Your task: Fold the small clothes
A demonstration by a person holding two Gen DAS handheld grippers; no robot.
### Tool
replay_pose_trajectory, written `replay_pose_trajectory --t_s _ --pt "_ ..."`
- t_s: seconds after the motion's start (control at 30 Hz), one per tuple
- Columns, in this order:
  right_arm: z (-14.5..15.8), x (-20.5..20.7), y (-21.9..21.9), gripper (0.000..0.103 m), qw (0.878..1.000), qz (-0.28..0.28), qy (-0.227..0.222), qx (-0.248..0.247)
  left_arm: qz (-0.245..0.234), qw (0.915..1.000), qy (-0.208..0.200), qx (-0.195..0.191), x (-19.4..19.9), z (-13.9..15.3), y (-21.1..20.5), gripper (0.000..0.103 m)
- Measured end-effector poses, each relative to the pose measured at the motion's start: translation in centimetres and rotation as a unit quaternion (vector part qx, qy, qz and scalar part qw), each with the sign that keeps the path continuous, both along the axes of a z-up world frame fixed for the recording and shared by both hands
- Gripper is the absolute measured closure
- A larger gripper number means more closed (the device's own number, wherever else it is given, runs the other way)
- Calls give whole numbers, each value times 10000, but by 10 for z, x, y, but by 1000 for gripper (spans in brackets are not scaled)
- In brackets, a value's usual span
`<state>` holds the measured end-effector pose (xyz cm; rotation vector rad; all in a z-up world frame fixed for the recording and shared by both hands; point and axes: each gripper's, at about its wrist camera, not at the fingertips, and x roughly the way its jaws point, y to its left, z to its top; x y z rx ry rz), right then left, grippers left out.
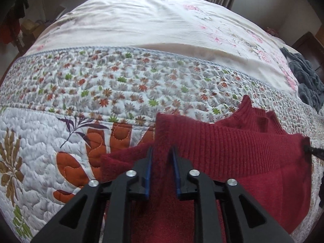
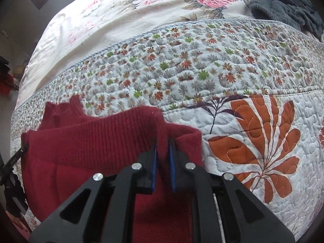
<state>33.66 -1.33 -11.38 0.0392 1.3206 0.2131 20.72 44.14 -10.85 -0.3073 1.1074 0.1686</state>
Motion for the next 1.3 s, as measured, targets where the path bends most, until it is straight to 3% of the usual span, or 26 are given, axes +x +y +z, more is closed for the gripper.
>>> replay_pose_trajectory --t_s 0.07,0.2,0.43,0.7,0.73,0.77,0.8,0.9,1.1,1.3 --pt "4 -5 -4 71 10000 46 -7 49 113 9999 -46 -105 -6 4 6 72" --pt "29 -26 -20 56 9994 32 -173 282 308 9991 -209 -218 -27 23 17 70" --pt "60 -92 -56 53 9974 259 -246 622 -134 9988 -434 158 -83 66 -10 65" --pt "36 -162 -75 50 9973 474 137 537 -706 9967 -396 43 -135 67 -62 61" --pt "30 -169 -76 51 9973 496 188 513 -737 9966 -370 -22 -139 64 -66 61" --pt "24 -174 -77 58 9971 493 247 520 -772 9964 -333 -43 -145 59 -70 61" --pt "20 -178 -77 72 9968 501 315 546 -792 9964 -286 10 -149 55 -74 61" --pt "15 -184 -74 95 9960 566 434 546 -793 9968 -117 1 -157 41 -77 61" --pt "40 -186 -89 95 9935 470 243 1007 -800 9967 141 -22 -162 24 -72 61" --pt "8 -189 -96 96 9940 363 590 851 -791 9966 222 -82 -165 14 -70 62"
